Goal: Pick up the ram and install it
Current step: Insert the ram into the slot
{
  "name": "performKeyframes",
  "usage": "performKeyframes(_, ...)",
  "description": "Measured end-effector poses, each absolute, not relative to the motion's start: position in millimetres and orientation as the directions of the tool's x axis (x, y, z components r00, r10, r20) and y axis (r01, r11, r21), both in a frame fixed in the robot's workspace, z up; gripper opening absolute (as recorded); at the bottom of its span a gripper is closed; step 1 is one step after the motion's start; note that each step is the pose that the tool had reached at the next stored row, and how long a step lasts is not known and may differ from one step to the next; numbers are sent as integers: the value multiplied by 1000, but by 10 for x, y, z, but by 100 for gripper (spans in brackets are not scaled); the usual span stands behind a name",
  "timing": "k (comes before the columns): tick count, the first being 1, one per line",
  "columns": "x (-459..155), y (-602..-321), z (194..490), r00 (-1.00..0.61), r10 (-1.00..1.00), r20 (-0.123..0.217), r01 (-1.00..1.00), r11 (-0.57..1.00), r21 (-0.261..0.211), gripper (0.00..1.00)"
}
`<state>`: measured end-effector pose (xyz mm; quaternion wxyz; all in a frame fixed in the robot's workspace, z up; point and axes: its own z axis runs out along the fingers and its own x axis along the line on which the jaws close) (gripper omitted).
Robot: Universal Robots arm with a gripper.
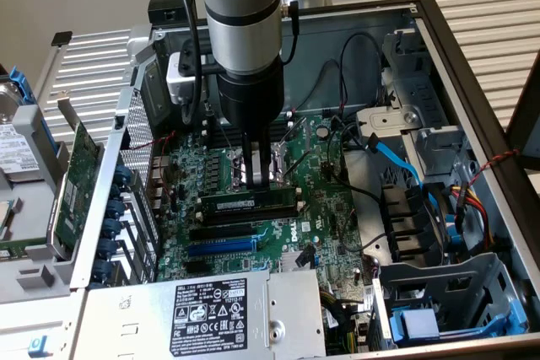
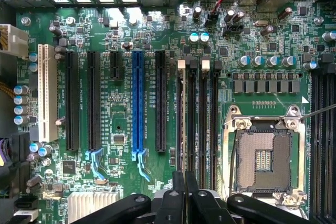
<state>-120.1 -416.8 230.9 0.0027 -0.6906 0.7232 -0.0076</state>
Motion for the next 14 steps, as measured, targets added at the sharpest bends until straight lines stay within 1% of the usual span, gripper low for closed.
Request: performKeyframes(14,-1199,-4174,2311,-43,-999,7,-999,43,-15,13)
